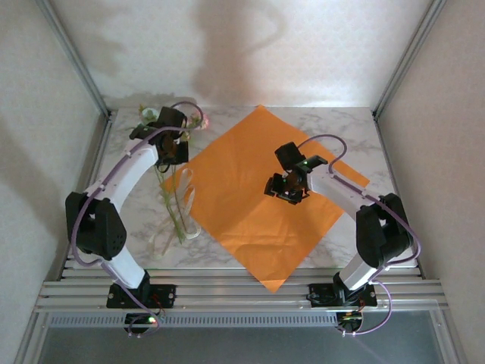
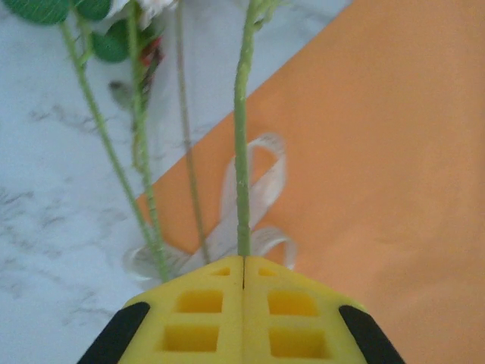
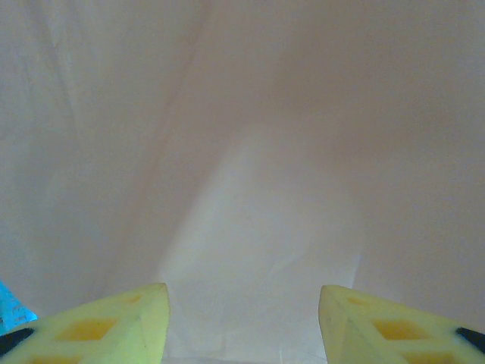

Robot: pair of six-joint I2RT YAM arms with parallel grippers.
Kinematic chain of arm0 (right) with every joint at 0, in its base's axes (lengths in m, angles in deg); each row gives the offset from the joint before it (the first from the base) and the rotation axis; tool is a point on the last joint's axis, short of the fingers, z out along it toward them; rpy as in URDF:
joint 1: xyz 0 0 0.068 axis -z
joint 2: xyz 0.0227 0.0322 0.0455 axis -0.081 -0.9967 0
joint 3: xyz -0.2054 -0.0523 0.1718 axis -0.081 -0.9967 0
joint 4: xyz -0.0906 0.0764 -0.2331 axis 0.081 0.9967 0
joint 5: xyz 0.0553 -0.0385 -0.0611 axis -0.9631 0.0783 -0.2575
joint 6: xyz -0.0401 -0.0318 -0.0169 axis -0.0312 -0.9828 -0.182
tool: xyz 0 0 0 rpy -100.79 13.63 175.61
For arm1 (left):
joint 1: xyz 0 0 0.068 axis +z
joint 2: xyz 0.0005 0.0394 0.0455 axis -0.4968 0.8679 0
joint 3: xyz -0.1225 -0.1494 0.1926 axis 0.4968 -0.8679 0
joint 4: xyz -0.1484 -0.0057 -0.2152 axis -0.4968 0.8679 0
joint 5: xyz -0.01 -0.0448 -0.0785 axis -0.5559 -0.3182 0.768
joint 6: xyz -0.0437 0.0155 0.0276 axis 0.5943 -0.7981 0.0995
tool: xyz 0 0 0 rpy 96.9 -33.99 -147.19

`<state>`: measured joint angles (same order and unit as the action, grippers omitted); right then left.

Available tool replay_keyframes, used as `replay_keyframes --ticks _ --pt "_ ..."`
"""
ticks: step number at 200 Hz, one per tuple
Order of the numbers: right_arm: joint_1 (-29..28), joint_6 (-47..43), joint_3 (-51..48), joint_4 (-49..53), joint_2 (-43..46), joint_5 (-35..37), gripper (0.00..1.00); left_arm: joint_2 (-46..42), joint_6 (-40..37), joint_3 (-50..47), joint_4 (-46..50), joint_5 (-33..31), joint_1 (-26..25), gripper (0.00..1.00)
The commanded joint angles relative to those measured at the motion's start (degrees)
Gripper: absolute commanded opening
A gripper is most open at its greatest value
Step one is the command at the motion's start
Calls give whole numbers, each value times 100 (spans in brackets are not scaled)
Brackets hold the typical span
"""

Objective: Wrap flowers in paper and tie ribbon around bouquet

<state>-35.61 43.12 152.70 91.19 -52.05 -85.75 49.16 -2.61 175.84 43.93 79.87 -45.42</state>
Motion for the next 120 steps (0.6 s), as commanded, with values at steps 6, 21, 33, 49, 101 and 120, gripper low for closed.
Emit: replay_keyframes --ticks 6,21,33,49,101,120 --pt "4 112 -138 141 207 212 55 2 360 361 -383 511 -569 0" --pt "11 100 -174 154 244 221 55 243 528 588 -628 500 -872 0" --pt "20 100 -209 154 279 221 55 462 750 683 -854 604 -998 0" --pt "37 108 -264 160 329 219 55 811 886 589 -1278 867 -1154 0" --pt "72 -24 -324 261 528 220 56 1317 1736 477 -920 173 -1162 24" --pt "72 -101 -296 286 519 156 57 1214 1934 220 -564 13 -989 36"
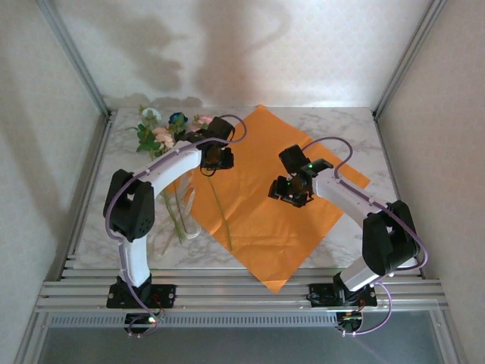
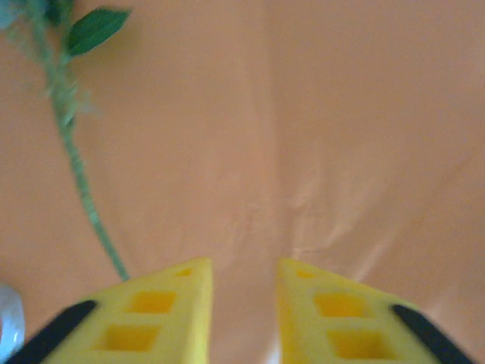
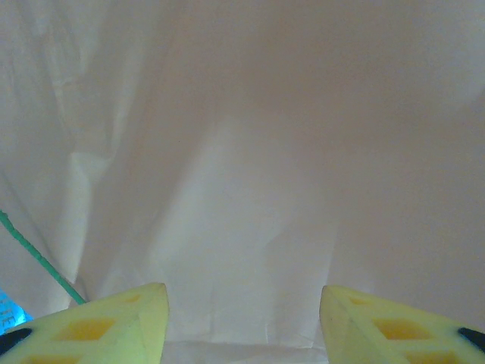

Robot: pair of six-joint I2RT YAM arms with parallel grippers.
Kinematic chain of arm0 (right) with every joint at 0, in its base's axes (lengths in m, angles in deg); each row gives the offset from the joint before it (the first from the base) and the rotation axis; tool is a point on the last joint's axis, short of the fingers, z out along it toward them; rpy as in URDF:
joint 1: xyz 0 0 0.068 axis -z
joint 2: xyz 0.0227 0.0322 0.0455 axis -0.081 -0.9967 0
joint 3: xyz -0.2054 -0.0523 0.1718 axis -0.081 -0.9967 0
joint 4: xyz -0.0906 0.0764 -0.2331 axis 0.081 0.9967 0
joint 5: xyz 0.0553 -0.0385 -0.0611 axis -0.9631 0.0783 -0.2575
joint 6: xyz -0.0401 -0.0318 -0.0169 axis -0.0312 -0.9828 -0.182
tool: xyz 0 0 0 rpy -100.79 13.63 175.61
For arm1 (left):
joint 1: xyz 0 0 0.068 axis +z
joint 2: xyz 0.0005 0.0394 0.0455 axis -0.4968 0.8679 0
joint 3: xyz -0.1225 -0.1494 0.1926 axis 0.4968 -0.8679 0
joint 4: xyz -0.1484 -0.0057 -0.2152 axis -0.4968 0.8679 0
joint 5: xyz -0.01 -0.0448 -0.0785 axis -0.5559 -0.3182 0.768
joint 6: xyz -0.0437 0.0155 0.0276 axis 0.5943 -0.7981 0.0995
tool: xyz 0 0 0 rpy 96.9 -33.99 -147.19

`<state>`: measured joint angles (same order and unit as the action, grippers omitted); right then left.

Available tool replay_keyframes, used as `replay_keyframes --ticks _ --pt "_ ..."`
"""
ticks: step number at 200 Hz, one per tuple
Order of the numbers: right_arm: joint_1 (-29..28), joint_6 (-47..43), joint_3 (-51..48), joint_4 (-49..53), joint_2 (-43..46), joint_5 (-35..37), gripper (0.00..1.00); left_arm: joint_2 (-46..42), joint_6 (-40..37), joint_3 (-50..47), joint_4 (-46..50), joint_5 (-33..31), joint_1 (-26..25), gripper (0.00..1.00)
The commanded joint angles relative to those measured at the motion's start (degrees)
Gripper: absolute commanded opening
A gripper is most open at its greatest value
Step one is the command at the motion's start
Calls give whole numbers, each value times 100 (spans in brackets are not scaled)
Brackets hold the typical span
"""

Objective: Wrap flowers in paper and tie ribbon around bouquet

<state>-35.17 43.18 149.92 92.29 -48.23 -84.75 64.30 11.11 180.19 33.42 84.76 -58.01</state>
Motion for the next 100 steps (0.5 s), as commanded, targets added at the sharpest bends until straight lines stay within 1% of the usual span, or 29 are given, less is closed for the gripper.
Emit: replay_keyframes --ticks 1,34,51,78,100 --pt "29 -104 -24 177 136 53 57 -311 570 -252 486 -480 277 36" --pt "29 -112 -47 115 113 -26 58 -448 739 -1095 224 -42 318 41" --pt "27 -116 -20 77 60 -82 59 -327 715 -1339 -92 3 318 42" --pt "28 -135 15 19 31 -211 60 5 567 -1300 -579 90 426 41" --pt "21 -142 -2 36 55 -229 60 263 377 -1064 -642 -19 465 36"
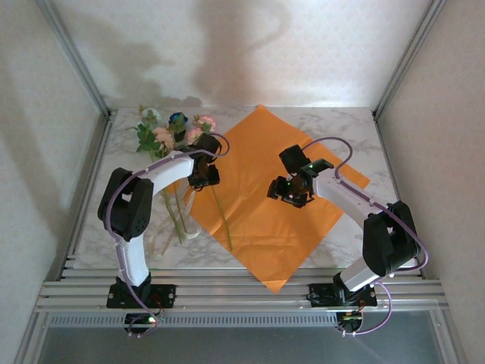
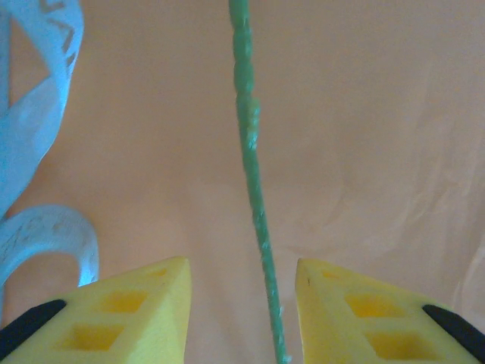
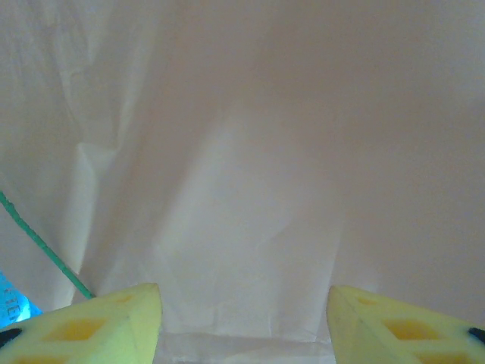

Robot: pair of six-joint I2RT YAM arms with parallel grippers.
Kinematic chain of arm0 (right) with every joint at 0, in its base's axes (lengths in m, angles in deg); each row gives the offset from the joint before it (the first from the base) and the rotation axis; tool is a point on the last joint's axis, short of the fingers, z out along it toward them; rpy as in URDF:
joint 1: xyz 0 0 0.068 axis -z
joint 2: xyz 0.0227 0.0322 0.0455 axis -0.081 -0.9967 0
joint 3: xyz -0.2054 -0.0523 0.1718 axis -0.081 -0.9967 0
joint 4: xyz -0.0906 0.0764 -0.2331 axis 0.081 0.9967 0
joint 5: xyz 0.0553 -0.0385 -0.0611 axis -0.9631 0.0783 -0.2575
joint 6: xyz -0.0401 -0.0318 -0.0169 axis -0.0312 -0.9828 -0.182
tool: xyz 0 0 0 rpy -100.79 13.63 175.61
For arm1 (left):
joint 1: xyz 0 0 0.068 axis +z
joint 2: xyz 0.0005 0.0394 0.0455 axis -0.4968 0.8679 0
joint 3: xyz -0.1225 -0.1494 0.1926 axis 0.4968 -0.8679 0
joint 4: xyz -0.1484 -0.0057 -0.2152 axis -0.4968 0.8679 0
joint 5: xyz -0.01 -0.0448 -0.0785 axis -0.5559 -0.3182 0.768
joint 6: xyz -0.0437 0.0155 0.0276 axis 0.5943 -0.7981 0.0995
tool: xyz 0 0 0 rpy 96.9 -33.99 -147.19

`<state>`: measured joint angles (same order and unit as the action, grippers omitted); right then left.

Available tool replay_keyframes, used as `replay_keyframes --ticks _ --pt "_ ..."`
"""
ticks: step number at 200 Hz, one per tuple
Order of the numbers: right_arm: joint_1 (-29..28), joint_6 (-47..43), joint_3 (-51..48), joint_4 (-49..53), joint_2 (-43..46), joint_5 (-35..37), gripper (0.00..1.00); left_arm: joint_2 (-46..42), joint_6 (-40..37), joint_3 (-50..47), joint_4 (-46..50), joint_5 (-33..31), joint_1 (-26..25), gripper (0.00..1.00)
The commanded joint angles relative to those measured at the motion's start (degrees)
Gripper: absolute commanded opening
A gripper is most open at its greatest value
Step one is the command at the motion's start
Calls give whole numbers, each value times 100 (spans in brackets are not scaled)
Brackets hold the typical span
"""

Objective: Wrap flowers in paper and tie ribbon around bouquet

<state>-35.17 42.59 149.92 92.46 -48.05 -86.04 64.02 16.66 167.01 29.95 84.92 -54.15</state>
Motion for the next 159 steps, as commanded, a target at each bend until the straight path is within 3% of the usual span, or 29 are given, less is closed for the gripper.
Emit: replay_keyframes --ticks 1,48,80,116,144,159 --pt "25 -80 -7 19 39 -101 60 302 -183 263 -293 -38 79 36" --pt "27 -5 -125 -34 119 -87 60 616 -564 466 -258 -118 107 25" --pt "27 8 -101 -21 94 -69 60 530 -795 802 34 -397 56 0" --pt "28 3 -30 121 168 167 59 -162 -880 1029 587 -1119 -139 0" --pt "51 86 -26 291 446 580 59 -699 -761 1234 490 -673 -242 0" --pt "91 136 -51 377 609 773 59 -706 -752 1344 138 -122 -345 0"
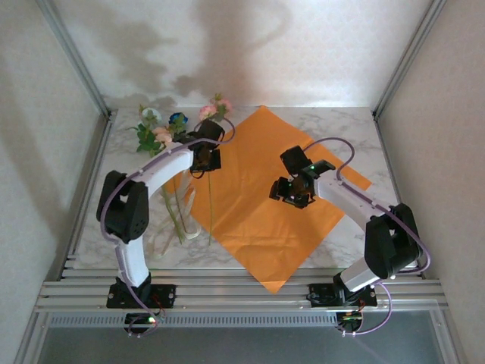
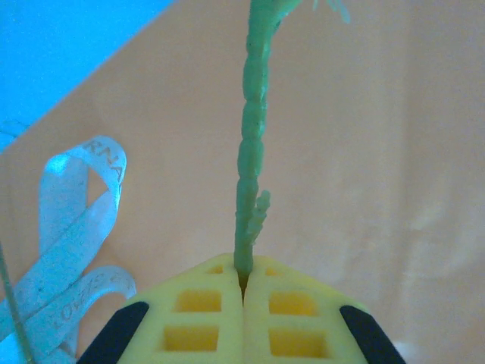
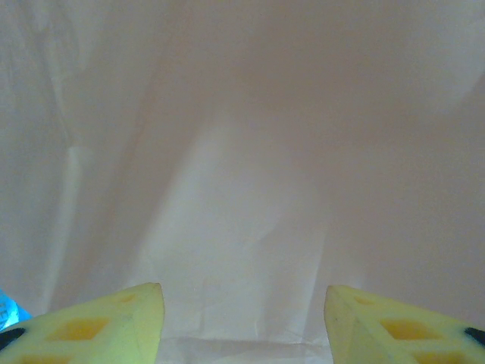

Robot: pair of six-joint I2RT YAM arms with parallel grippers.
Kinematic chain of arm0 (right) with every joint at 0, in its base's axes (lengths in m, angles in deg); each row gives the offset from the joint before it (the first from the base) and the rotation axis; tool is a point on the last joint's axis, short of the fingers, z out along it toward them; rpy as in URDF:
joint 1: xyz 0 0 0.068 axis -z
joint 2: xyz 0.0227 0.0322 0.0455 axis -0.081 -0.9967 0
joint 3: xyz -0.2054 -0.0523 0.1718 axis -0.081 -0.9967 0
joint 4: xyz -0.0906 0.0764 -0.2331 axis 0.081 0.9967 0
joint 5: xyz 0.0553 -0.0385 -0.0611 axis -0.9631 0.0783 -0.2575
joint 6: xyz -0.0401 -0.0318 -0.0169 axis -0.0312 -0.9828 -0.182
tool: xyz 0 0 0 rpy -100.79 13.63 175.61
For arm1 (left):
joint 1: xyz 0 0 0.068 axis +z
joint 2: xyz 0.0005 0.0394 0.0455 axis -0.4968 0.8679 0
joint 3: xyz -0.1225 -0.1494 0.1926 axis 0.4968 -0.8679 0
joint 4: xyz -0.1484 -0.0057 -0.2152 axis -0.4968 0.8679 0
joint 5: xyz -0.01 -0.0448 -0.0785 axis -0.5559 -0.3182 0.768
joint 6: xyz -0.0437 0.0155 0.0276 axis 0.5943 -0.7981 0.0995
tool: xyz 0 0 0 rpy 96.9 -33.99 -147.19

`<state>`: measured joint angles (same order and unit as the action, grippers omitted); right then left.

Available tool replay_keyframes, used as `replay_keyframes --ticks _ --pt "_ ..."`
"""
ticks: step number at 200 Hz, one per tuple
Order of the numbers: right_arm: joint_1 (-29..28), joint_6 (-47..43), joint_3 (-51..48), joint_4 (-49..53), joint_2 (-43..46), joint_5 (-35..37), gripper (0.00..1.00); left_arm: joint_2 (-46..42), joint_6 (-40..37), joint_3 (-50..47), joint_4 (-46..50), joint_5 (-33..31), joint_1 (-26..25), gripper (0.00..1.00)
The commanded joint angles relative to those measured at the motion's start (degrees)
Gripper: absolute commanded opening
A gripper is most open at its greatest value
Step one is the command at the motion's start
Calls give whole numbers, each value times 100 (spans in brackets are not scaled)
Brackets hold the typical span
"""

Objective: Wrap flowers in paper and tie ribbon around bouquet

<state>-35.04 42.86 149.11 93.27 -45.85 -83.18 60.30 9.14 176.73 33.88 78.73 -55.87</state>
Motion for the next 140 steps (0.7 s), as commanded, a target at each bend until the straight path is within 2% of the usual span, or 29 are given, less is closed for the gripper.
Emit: replay_keyframes --ticks 1,23,64,89,119,140 --pt "86 118 28 306 398 498 59 -326 5 377 -282 527 -179 0" --pt "243 119 -44 281 519 499 59 56 125 681 -803 954 -326 0" --pt "476 23 7 319 534 292 59 1276 542 1568 -1756 1437 -380 0" --pt "542 -13 -8 392 617 245 59 2114 713 2240 -1595 1515 -371 0" --pt "590 -21 -121 419 733 202 59 2376 1035 2042 -2159 1728 -363 0" --pt "600 -31 -180 447 792 185 59 2596 982 2177 -2121 1797 -380 0"
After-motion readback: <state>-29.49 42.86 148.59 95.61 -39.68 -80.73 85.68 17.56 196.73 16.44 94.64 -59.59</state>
